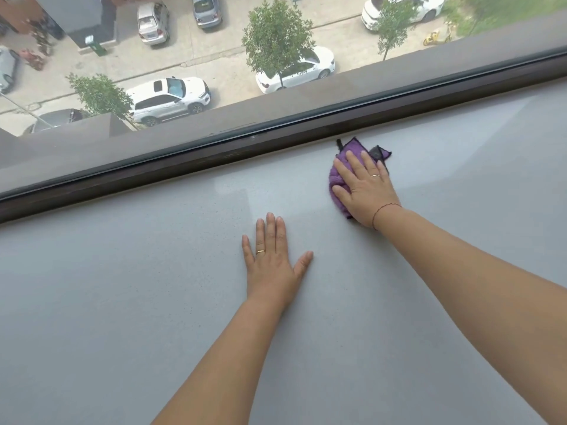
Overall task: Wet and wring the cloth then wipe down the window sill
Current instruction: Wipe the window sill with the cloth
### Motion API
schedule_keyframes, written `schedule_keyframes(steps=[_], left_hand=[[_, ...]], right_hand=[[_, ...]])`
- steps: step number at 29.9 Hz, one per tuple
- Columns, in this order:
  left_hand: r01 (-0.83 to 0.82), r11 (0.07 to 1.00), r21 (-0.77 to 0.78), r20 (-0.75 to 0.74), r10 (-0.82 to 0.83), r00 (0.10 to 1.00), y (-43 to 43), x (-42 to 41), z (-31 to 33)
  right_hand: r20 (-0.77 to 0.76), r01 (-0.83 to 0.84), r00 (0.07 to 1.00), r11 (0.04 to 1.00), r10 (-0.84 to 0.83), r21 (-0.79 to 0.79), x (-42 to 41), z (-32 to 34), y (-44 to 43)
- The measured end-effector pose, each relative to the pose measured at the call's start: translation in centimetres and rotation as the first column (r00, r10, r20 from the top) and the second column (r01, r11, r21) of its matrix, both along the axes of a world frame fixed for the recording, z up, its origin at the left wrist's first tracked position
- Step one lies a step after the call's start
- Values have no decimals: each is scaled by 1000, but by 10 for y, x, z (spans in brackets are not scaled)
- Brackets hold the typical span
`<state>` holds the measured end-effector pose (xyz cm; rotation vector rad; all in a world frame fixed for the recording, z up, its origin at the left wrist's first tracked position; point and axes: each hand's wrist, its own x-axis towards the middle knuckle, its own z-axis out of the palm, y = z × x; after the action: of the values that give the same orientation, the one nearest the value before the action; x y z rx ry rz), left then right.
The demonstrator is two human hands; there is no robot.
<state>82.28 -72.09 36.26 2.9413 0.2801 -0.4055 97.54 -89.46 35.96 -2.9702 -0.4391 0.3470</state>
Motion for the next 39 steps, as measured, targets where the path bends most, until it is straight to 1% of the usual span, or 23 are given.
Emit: schedule_keyframes(steps=[3,5,7,10,12,14,15,16,18,20,23,24,25,26,29,31,32,33,34,37,39], left_hand=[[-65,997,37,14,64,998,-5,-3,1],[-127,992,28,41,126,991,-9,-8,1],[-139,990,16,56,138,989,-13,-14,2],[-81,997,21,46,80,996,-16,-23,2],[-47,999,22,34,46,998,-16,-28,1],[-29,1000,6,14,29,999,-15,-32,0],[-20,1000,-6,3,20,1000,-15,-34,0],[-9,1000,-18,-7,9,1000,-14,-35,0],[2,999,-42,-23,-3,1000,-13,-34,0],[12,997,-77,-38,-15,999,-12,-33,1],[14,994,-108,-37,-18,999,-9,-36,2],[2,994,-106,-27,-5,1000,-9,-39,3],[-18,995,-98,-17,16,1000,-9,-43,3],[-38,996,-86,-8,37,999,-10,-47,3],[-71,996,-49,13,72,997,-13,-62,3],[-83,995,-56,9,83,996,-14,-70,4],[-87,994,-65,5,88,996,-14,-73,4],[-87,994,-73,3,87,996,-15,-76,5],[-82,994,-75,1,82,997,-15,-78,5],[-64,994,-85,-27,62,998,-14,-84,5],[-51,995,-83,-42,48,998,-12,-85,4]], right_hand=[[-30,141,990,990,-141,-16,-7,1,7],[-34,176,984,984,-176,-9,-19,2,27],[-26,109,994,994,-109,8,-37,3,48],[-47,-90,995,995,92,42,-69,1,75],[-54,-221,973,974,224,56,-78,0,74],[-31,-286,957,958,287,37,-72,1,54],[-18,-262,965,965,262,23,-65,0,39],[-9,-197,980,980,197,12,-59,1,21],[-13,-22,1000,1000,22,-7,-48,1,-13],[-26,108,994,994,-109,-33,-46,0,-30],[-32,265,963,964,-266,-31,-57,1,-7],[-30,274,961,961,-274,-23,-66,2,8],[-30,235,971,972,-236,-12,-77,2,23],[-29,160,987,987,-159,3,-90,1,38],[-34,-106,994,994,107,30,-128,-2,67],[-30,-214,976,976,215,34,-133,-3,61],[-19,-238,971,971,239,22,-129,-2,51],[-8,-221,975,975,221,6,-122,-2,37],[4,-154,988,988,154,-3,-115,-2,20],[-11,120,993,992,-120,-38,-98,1,-33],[-41,231,972,971,-233,-54,-97,3,-40]])
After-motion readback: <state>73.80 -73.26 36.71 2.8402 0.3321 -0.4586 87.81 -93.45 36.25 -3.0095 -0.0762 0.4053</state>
